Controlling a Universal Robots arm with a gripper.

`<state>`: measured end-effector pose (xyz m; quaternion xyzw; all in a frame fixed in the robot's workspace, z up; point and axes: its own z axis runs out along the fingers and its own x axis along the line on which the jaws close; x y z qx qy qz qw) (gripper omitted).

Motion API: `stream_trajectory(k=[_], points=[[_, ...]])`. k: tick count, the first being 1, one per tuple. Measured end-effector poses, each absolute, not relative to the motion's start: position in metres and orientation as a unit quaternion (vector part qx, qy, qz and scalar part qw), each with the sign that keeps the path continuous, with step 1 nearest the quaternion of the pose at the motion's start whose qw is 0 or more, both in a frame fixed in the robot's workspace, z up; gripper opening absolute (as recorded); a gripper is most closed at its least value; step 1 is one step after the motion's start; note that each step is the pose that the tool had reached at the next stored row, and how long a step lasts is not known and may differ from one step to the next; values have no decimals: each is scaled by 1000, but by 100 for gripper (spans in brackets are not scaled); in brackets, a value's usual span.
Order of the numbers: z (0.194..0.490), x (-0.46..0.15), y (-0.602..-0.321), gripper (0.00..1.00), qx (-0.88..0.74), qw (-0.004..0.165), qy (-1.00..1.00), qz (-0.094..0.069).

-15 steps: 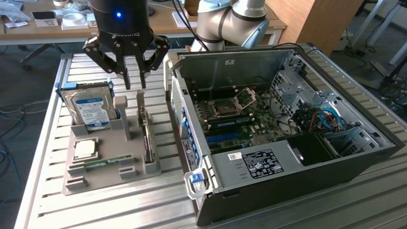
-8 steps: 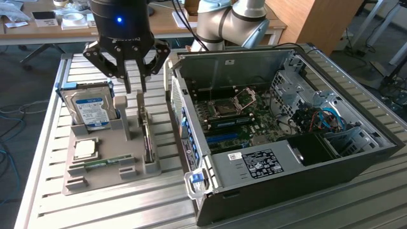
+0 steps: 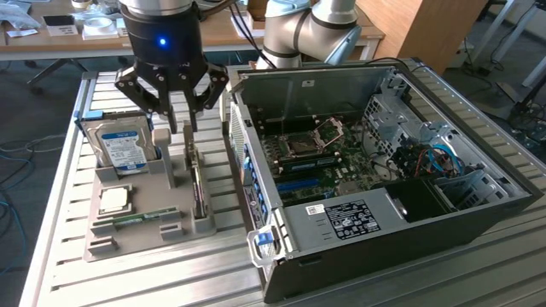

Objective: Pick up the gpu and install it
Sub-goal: 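Pick up the gpu and move the gpu toward the slot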

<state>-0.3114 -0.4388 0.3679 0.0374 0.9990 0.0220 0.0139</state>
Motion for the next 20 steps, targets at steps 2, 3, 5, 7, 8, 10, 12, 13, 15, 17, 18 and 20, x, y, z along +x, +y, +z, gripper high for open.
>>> stream_trajectory(k=[2, 3, 5, 7, 8, 10, 12, 13, 15, 17, 18, 20], points=[[364, -311, -439, 36, 37, 14, 999, 22], [362, -311, -439, 36, 37, 14, 999, 22], [359, -311, -439, 36, 37, 14, 999, 22], [355, -311, -439, 36, 37, 14, 999, 22], [353, -311, -439, 36, 37, 14, 999, 22], [350, -311, -439, 36, 37, 14, 999, 22], [346, -311, -439, 36, 37, 14, 999, 22], [344, -311, -439, 36, 37, 14, 999, 22], [342, -311, -439, 36, 37, 14, 999, 22], [340, -311, -439, 36, 37, 14, 999, 22], [338, -311, -439, 36, 37, 14, 999, 22], [334, -311, -439, 36, 37, 14, 999, 22]])
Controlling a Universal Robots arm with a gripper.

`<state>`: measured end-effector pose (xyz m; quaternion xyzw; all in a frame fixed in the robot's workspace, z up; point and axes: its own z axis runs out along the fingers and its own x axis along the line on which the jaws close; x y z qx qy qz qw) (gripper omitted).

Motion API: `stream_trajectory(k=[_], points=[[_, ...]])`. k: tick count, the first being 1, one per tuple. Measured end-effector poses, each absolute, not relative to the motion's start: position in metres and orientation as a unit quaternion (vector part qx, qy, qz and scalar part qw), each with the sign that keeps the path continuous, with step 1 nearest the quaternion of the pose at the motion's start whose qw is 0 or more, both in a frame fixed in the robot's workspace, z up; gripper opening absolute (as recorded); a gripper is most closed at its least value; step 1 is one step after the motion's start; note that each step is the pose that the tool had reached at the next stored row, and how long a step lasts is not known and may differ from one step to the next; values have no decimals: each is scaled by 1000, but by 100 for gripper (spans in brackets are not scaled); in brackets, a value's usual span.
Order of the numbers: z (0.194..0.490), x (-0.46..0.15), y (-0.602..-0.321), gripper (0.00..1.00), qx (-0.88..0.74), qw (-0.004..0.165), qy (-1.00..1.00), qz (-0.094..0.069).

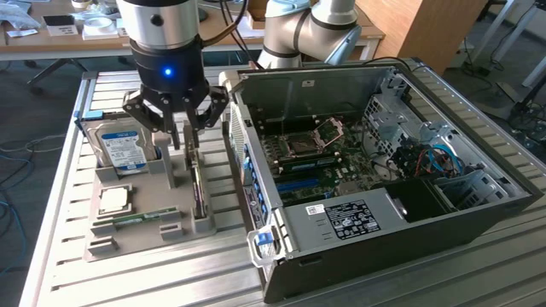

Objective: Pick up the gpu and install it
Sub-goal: 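Pick up the gpu and move the gpu toward the slot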

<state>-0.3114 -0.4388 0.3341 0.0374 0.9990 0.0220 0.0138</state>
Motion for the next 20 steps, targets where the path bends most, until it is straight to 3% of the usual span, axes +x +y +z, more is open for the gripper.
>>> stream_trajectory(k=[16, 20], points=[[319, -311, -439, 36, 37, 13, 999, 22], [319, -311, -439, 43, 37, 13, 999, 22]])
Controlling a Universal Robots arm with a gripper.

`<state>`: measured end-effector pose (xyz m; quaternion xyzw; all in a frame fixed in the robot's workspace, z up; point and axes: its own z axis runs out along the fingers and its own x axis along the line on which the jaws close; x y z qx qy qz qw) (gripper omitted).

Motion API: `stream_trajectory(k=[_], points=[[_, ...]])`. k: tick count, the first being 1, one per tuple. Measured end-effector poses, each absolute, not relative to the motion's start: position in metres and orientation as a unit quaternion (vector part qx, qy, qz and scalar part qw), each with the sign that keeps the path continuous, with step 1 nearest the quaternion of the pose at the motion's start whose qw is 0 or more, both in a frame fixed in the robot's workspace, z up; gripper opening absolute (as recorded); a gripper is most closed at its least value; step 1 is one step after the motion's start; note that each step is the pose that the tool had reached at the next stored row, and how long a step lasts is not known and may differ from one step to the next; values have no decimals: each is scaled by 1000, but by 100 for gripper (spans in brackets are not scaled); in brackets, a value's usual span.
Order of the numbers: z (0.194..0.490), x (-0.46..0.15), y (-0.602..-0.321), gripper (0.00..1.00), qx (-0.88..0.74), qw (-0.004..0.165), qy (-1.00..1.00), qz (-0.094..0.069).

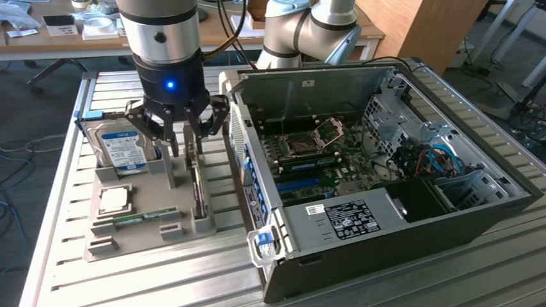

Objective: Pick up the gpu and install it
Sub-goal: 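Pick up the gpu and move the gpu toward the slot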

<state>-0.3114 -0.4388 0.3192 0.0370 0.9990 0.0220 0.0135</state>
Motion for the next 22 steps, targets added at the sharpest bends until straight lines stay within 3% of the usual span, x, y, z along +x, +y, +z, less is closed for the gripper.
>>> stream_trajectory(k=[22], points=[[293, -308, -439, 43, 18, 13, 1000, 22]])
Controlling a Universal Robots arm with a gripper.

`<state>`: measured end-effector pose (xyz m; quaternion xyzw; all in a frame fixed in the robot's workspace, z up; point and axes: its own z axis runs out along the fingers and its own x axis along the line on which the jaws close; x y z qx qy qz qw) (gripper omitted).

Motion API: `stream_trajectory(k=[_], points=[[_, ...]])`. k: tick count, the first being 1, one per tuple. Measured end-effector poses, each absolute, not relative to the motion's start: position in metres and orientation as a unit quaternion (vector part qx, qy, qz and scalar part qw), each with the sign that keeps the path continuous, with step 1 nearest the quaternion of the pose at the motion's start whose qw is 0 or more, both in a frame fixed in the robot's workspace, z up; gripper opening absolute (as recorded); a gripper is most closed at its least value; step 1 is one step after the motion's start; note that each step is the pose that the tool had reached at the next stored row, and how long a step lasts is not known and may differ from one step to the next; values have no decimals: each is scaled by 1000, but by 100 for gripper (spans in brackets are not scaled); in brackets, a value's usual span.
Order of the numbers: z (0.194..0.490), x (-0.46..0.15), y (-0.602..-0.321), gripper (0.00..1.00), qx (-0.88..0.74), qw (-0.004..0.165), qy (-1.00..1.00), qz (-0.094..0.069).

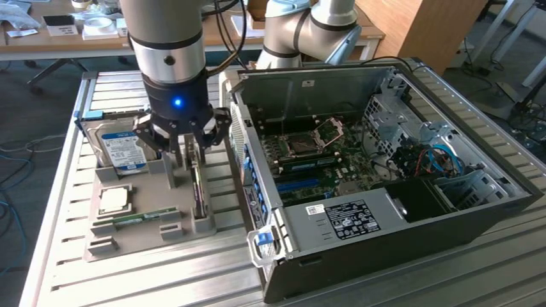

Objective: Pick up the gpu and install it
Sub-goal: 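Pick up the gpu and move the gpu toward the slot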

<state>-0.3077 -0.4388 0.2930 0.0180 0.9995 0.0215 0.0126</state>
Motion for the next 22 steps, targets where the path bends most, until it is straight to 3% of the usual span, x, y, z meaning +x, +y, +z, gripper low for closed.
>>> stream_trajectory(k=[22], points=[[266, -305, -439, 43, 16, 12, 1000, 22]])
